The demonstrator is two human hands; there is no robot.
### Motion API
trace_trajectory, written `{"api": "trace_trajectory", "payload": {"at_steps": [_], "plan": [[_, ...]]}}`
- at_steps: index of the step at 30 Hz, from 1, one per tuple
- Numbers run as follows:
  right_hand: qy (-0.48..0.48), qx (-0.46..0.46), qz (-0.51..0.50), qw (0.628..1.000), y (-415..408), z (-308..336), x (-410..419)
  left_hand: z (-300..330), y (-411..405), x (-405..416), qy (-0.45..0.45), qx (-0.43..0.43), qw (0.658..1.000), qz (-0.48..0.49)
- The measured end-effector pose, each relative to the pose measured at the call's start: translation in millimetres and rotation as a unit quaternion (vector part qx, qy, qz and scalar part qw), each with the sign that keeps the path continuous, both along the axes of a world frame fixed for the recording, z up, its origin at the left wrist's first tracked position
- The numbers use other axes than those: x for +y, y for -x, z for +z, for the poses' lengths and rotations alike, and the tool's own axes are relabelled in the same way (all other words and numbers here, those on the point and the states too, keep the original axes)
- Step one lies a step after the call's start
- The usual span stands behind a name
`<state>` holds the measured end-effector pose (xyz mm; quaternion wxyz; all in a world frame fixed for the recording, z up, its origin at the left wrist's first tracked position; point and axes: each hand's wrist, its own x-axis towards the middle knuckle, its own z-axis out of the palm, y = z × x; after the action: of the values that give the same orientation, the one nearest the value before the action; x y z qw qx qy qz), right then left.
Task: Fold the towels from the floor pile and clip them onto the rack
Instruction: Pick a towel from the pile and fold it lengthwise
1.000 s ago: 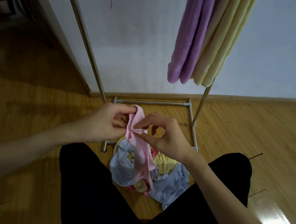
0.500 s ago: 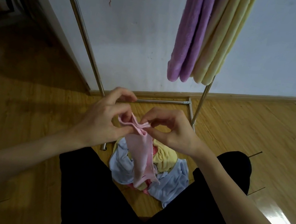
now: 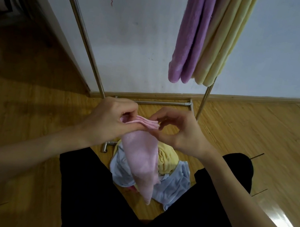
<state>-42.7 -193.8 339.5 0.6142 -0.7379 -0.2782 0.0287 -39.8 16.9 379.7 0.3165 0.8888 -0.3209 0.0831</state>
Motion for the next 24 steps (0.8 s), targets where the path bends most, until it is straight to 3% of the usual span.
{"api": "trace_trajectory", "payload": {"at_steps": [5,9,12,19,24], "plan": [[0.012,-0.028,-0.018,0.999,-8.0,4.7,-6.1,-2.5,4.3,3.0,0.030,0.081,0.996,0.012],[0.028,-0.031,-0.025,0.999,-11.8,9.1,-10.1,-11.4,11.1,8.7,0.150,0.141,0.975,0.080],[0.079,-0.054,-0.031,0.995,-14.8,12.8,-10.3,-10.5,14.7,2.8,0.201,0.121,0.966,0.109],[0.202,-0.112,0.007,0.973,-28.6,34.4,-10.1,-1.5,11.6,-13.5,0.218,0.090,0.967,0.095],[0.207,-0.150,0.015,0.967,-38.8,41.6,-3.5,-1.9,9.1,-8.9,0.253,0.102,0.956,0.106]]}}
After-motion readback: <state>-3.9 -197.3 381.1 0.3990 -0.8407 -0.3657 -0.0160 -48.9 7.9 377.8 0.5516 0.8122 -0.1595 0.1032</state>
